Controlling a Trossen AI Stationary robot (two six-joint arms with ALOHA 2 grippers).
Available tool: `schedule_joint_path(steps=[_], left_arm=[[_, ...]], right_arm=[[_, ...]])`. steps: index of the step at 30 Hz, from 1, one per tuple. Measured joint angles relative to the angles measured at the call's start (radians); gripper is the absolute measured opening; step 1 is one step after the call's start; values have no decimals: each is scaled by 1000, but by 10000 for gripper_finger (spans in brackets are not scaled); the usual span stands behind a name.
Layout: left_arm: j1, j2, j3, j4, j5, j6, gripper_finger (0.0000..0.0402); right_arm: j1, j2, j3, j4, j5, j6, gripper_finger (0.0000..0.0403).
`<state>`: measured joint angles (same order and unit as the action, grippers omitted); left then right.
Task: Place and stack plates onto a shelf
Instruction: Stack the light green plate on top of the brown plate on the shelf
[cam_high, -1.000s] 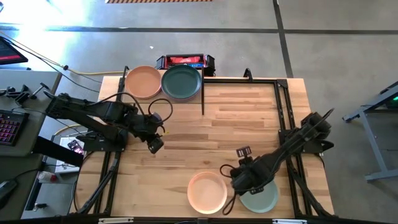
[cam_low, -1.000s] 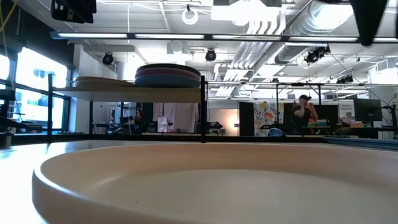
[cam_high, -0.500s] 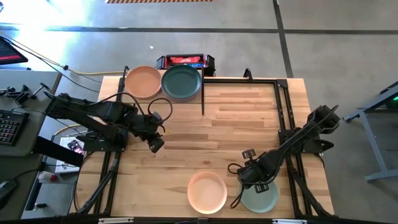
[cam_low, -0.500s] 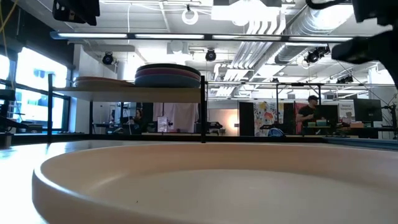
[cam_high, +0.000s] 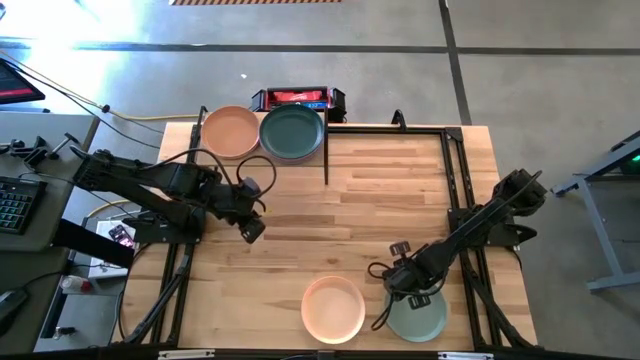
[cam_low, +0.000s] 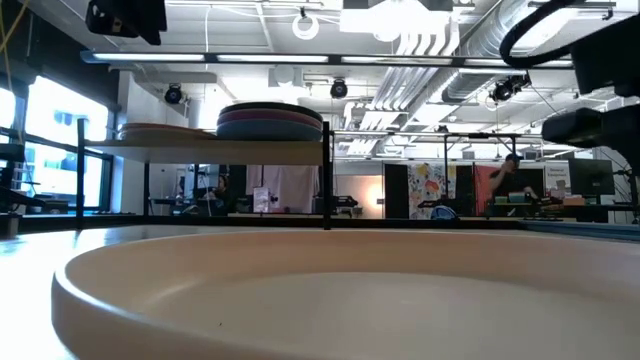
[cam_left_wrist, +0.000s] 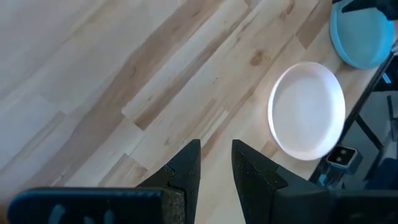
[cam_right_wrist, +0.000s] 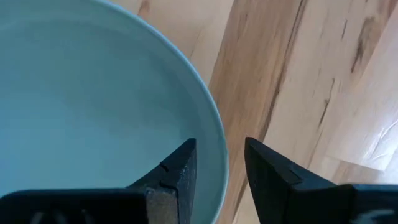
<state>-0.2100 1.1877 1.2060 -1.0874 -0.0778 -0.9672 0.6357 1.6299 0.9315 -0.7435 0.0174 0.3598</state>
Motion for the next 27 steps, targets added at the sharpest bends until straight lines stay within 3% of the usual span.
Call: schedule_joint_path(steps=[13,19,24,27], left_arm=[[0,0,0,0,-22,-13,78],[0,0,0,1,-48,-29,78],[0,0,0,2,-65,-61,78],[0,0,0,10,-75,-63,78]], right_arm=[[-5,8,-46,52,0,-3,106],[-14,32,-46,56,-12,3,71],[-24,32,-39,50,-25,48,12],[-30,33,-21,48,-27,58,9]])
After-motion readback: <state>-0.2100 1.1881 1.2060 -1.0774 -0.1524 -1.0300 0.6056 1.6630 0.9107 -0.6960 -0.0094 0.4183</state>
